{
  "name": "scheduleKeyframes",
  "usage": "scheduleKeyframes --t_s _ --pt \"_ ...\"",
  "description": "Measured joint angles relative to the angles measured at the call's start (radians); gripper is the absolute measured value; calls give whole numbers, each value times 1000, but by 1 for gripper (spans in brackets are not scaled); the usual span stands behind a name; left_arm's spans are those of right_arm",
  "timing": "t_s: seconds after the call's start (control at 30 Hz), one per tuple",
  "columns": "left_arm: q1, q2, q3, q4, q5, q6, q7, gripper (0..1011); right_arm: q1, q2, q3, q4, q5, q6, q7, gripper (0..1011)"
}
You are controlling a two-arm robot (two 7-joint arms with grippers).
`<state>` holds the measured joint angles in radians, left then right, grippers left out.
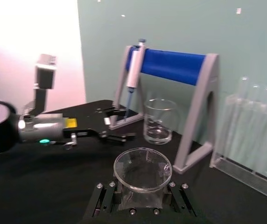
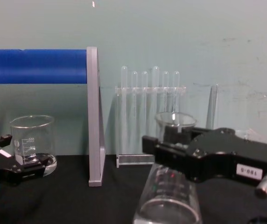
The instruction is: Grasp the erlenmeyer flask with one hand, shake it three times, then place it back.
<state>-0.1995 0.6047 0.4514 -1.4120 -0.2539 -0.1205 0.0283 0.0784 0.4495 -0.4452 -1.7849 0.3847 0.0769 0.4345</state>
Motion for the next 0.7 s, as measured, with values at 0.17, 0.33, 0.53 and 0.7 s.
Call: scheduleKeyframes --t_s 0.17,0.33,0.53,0.7 --pt "0 0 0 0 0 0 0 1001 20 -12 21 31 -3 -1 -32 453" --pt "0 0 0 0 0 0 0 1001 41 -27 45 63 -8 -2 -60 453" --pt "0 0 0 0 0 0 0 1001 68 -46 85 110 -20 -10 -98 453" --pt "0 0 0 0 0 0 0 1001 87 -60 122 146 -30 -13 -125 453"
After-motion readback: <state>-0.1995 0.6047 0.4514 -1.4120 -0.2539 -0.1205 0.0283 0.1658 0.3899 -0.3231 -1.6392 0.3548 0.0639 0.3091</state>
